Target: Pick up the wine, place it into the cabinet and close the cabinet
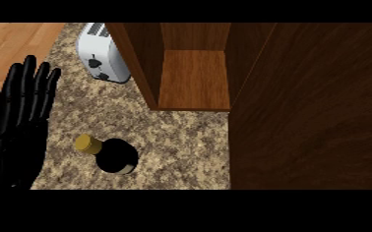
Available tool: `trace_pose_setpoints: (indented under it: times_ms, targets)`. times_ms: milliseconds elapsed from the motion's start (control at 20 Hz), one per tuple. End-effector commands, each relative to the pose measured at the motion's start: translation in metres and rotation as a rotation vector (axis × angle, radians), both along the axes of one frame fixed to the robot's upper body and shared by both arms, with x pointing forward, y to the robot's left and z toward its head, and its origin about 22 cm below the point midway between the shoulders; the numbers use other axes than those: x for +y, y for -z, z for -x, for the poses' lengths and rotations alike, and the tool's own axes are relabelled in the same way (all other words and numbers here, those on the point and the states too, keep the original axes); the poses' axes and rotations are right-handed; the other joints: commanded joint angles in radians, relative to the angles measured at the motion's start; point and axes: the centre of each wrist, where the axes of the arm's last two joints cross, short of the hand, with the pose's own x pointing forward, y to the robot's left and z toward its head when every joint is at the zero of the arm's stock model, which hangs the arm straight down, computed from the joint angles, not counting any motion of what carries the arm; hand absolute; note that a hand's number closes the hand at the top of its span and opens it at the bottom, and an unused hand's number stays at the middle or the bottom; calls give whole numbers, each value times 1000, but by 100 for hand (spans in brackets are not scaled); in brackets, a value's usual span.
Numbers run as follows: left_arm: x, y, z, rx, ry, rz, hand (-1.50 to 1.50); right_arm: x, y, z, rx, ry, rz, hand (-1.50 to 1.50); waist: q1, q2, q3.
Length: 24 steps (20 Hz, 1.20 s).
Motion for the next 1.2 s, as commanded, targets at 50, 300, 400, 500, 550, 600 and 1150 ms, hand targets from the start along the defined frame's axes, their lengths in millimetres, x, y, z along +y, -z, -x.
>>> trace_pose_setpoints:
  times_ms: [50, 300, 400, 500, 550, 600, 1150]
  targets:
    - [-3, -3, 10, -13, 233, 51, -150, -2, -7, 13, -31, -21, 25, -150, -13, 28, 13]
    - [-21, 33, 6, 258, 645, 233, -150, 13, 11, 19, 116, -262, -1, -150, -32, 43, 10]
    - [-8, 35, 13, 324, 702, 255, -150, 13, 9, 33, 159, -305, -17, -150, -29, 28, 11]
    - [8, 19, 18, 345, 757, 264, -150, 12, 8, 42, 184, -331, -32, -150, -18, 25, 13]
    - [12, 10, 25, 368, 776, 275, -150, 10, 0, 54, 180, -333, -35, -150, -21, 21, 13]
    - [29, 4, 29, 363, 779, 274, -150, 0, -3, 60, 183, -328, -17, -150, -19, 23, 13]
    - [104, -75, 38, 395, 792, 336, -150, 7, -53, 112, 199, -321, -47, -150, -17, 26, 13]
